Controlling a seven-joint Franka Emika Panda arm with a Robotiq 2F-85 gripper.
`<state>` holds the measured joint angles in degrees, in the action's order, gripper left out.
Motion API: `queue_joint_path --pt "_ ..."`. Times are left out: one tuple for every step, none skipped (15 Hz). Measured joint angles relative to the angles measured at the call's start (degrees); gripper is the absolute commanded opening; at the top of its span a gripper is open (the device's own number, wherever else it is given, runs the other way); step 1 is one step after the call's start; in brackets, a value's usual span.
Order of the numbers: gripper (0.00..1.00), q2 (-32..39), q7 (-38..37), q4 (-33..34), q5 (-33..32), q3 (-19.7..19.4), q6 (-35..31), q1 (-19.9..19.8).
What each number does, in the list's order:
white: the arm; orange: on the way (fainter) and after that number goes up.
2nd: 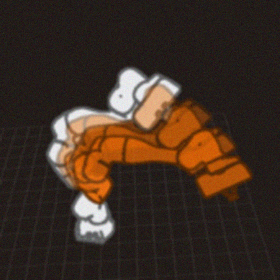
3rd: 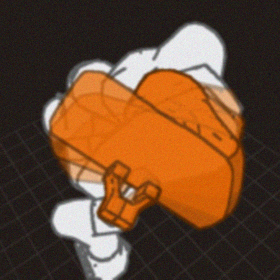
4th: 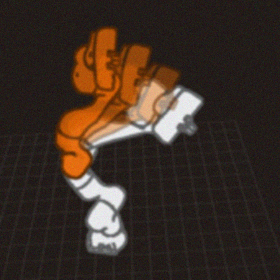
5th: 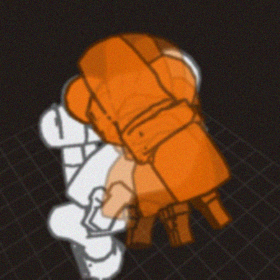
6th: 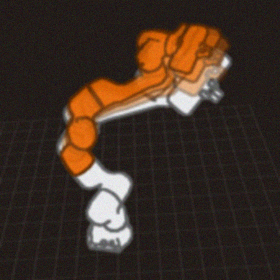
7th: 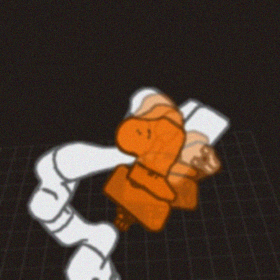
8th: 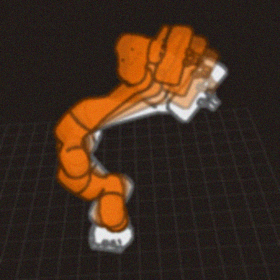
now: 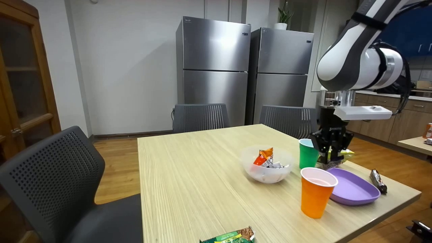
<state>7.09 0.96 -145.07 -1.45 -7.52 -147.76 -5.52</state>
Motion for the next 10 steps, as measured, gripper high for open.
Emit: queue_joint_path --pt "0.09 0.0 0.0 -0.2 0.0 -0.2 -0.1 -0.2" --pt "0.09 0.0 0.0 -0.4 0.0 -0.2 -0.2 -0.4" --pt "0.09 0.0 0.0 -0.6 0.1 -0.4 -0.2 -0.5" --pt "0.09 0.0 0.0 -0.7 0.1 -0.6 -0.3 -0.6" --pt "0.09 0.0 0.0 -0.8 0.1 -0.8 -0.3 -0.7" --pt "0.09 0.0 0.0 -0.9 0.1 -0.9 -0.4 -0.9" --pt "0.09 0.0 0.0 -1.0 0.2 -1.2 -0.4 -1.2" --pt "0.09 0.0 0.0 -1.1 0.2 -1.5 -0.4 -1.4" --pt "0.09 0.0 0.0 -1.2 0.3 -1.8 -0.5 -1.7" --pt "0.09 0.0 0.0 -1.3 0.3 -2.2 -0.5 -2.1"
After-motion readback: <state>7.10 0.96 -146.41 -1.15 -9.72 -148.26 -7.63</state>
